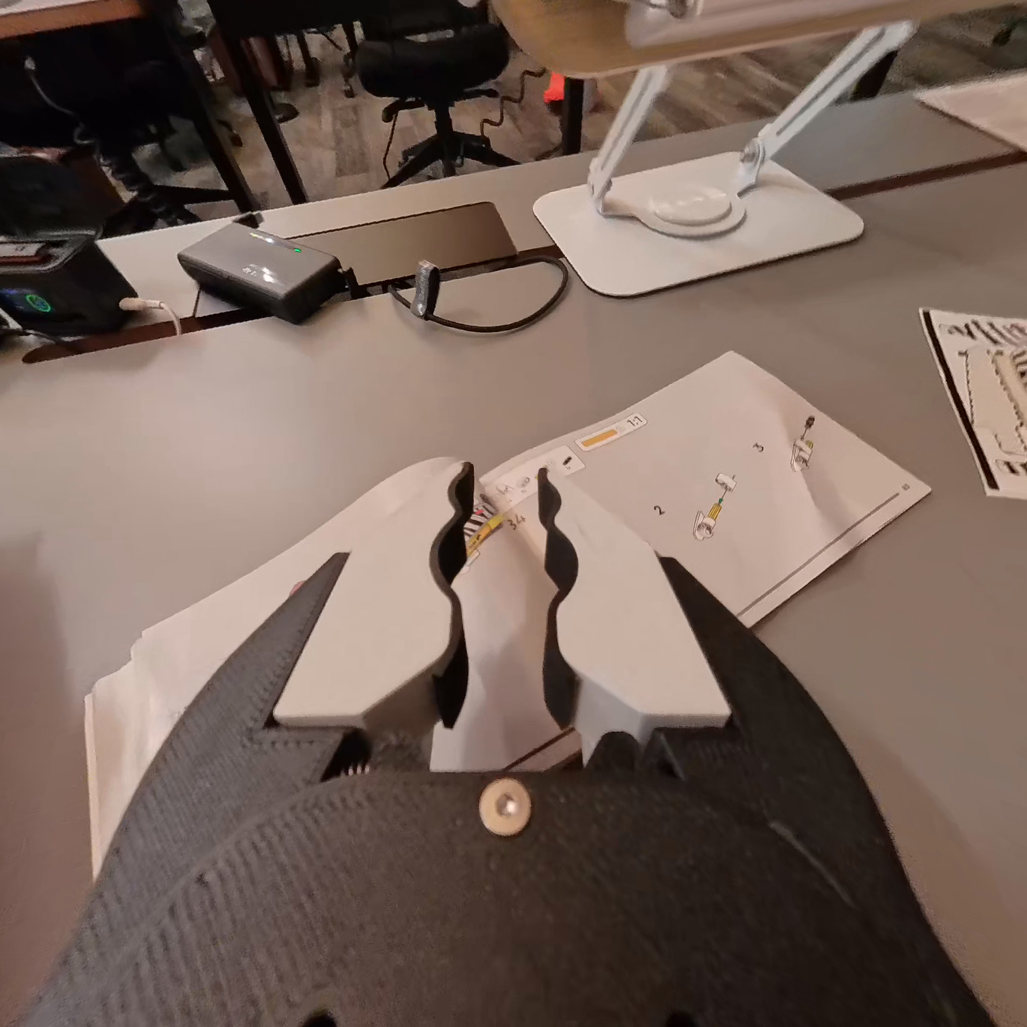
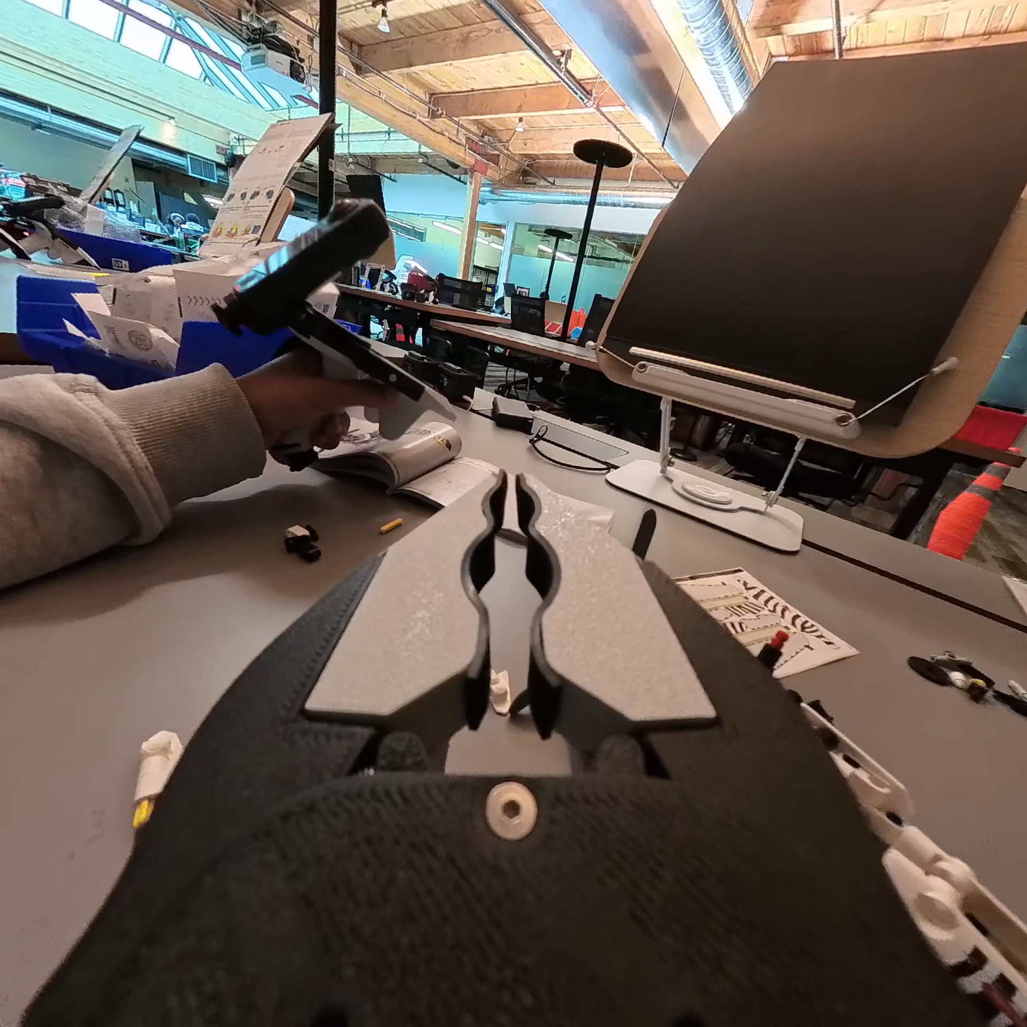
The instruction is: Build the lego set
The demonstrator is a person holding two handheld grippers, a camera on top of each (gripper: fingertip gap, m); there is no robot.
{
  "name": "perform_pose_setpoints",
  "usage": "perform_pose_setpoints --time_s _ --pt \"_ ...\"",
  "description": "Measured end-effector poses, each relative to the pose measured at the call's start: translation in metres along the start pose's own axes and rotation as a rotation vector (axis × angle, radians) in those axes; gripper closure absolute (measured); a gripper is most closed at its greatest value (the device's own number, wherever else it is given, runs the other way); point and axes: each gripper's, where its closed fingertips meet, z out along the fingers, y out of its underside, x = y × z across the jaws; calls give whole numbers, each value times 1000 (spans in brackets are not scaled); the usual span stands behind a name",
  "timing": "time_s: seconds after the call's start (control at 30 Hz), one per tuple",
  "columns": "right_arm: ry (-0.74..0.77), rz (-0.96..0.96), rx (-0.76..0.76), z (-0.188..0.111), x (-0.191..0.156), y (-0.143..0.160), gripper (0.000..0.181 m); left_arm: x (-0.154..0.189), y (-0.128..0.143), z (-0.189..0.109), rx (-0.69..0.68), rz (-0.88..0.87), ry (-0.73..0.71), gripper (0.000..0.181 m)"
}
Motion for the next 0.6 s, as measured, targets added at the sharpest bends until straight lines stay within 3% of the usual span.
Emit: perform_pose_setpoints --time_s 0.13,0.33,0.47,0.6 --pt "4 8 15 -3 2 -5 181 15 7 4 -38 70 35 151" --pt "1 -22 17 -2 -2 -7 181 57 11 4 -66 49 220 138" --pt "1 -25 25 -2 -1 -9 181 49 22 10 -125 70 163 124" --pt "1 -21 30 -3 -1 -9 181 22 15 9 -89 79 14 111"
